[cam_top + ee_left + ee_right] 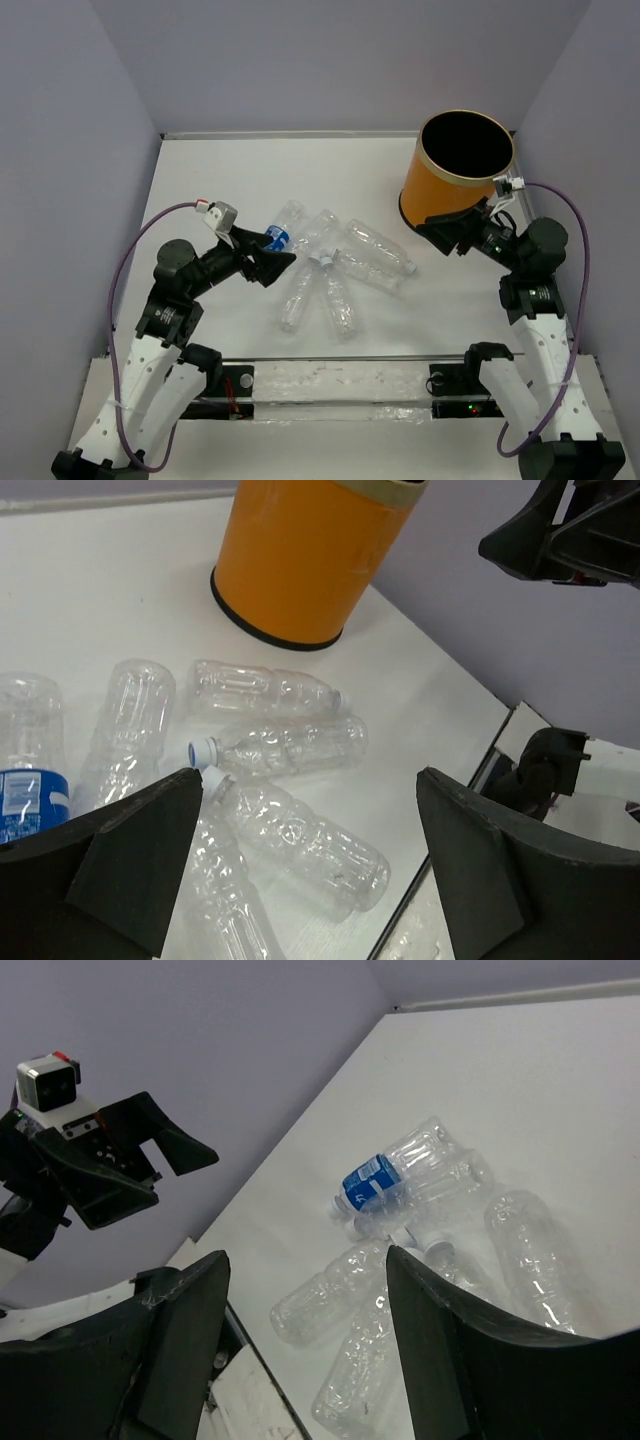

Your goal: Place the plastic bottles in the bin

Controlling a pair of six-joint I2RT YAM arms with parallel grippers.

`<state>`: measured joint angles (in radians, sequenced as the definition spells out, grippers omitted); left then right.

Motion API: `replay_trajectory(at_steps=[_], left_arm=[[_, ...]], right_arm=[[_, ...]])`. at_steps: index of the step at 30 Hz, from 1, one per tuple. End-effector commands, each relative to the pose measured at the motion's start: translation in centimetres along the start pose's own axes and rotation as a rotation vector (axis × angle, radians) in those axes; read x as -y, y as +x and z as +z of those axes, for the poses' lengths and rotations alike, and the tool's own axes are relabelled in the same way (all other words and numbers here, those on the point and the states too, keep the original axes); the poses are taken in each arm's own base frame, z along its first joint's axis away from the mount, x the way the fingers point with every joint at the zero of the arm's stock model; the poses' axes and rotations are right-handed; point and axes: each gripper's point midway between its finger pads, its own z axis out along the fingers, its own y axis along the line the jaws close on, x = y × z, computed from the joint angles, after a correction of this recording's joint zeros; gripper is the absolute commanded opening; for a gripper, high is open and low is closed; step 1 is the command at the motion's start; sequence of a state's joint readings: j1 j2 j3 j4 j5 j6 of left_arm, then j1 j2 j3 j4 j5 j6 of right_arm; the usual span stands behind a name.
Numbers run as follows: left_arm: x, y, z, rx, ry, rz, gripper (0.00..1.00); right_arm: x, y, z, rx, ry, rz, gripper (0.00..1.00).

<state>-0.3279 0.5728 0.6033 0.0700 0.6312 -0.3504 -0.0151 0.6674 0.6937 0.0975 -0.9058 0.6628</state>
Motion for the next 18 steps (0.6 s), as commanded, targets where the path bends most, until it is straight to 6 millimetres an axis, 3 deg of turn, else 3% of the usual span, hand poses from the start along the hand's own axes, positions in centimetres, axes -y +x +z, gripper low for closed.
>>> replay_trajectory(at_steps=[1, 7, 8, 9, 11, 13, 18], left_arm=[[0.3, 0.7, -0.3, -0.081, -0.013, -0.059, 0.99], [-1.0, 4.6, -0.2, -0.267, -0.069, -0.193, 0.99], [-1.6, 5.6, -0.5, -0.31, -0.11, -0.218, 0.99], [-2.0, 5.9, -0.7, -0.329, -0.138, -0.225, 0.99], [-3.0, 6.9, -1.0, -0.373, -0.188, -0.226, 0.99], [-3.6, 7.6, -1.5, -0.407, -0.236, -0.24, 0.99], [-5.4, 8.6, -2.5, -0.46, -0.366, -0.228, 0.99]], right_arm=[[0.3, -0.1, 0.7, 0.0, -0.026, 0.012, 0.7], [2.6, 1.8, 3.6, -0.066, 0.006, 0.045, 0.73], [3.9, 2.4, 4.6, -0.084, 0.042, 0.038, 0.75], [3.1, 2.9, 5.6, -0.113, 0.022, 0.02, 0.76], [3.8, 4.1, 6.8, -0.168, 0.064, 0.002, 0.78], [5.5, 4.2, 8.4, -0.194, 0.131, -0.058, 0.82], [8.6, 4.9, 9.6, -0.257, 0.23, -0.136, 0.9]])
